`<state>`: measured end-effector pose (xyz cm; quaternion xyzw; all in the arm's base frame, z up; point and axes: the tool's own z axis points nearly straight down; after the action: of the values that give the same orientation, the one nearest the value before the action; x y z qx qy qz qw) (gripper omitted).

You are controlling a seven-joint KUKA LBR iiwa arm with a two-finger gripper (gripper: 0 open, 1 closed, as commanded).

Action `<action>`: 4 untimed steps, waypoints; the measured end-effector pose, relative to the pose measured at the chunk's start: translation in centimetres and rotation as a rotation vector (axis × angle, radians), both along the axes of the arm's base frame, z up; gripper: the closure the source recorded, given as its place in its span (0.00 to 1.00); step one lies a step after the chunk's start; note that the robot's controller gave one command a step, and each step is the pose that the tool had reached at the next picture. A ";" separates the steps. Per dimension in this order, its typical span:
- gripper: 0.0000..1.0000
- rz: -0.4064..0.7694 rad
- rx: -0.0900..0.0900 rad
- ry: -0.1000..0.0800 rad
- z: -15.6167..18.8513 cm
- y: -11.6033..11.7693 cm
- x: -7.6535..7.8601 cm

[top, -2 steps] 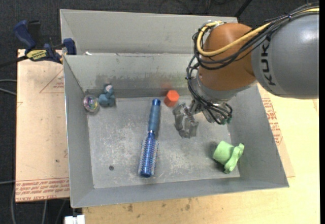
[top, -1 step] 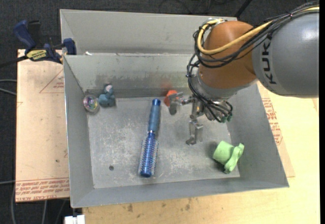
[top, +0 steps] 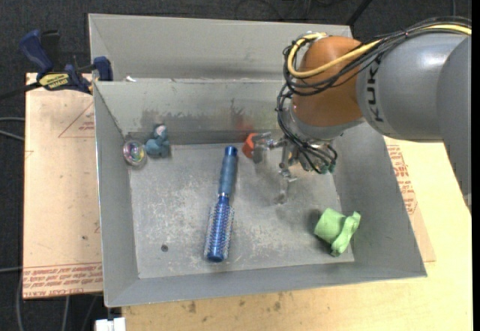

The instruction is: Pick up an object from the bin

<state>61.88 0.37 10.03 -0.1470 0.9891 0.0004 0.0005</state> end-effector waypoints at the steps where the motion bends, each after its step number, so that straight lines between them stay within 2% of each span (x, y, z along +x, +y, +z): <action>1: 0.00 0.048 -0.003 -0.001 -0.5 -6.8 -0.4; 2: 0.00 0.226 -0.003 -0.002 2.9 -13.9 -3.3; 3: 0.00 0.393 0.004 0.006 -3.3 -12.5 -10.2; 4: 1.00 0.394 -0.001 -0.003 -3.0 -12.6 -9.9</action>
Offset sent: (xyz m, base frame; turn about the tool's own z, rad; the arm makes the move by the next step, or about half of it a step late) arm -0.0042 -0.0633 -0.0049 -0.0559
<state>52.03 -12.22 7.01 -0.3380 0.9411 0.0001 0.0019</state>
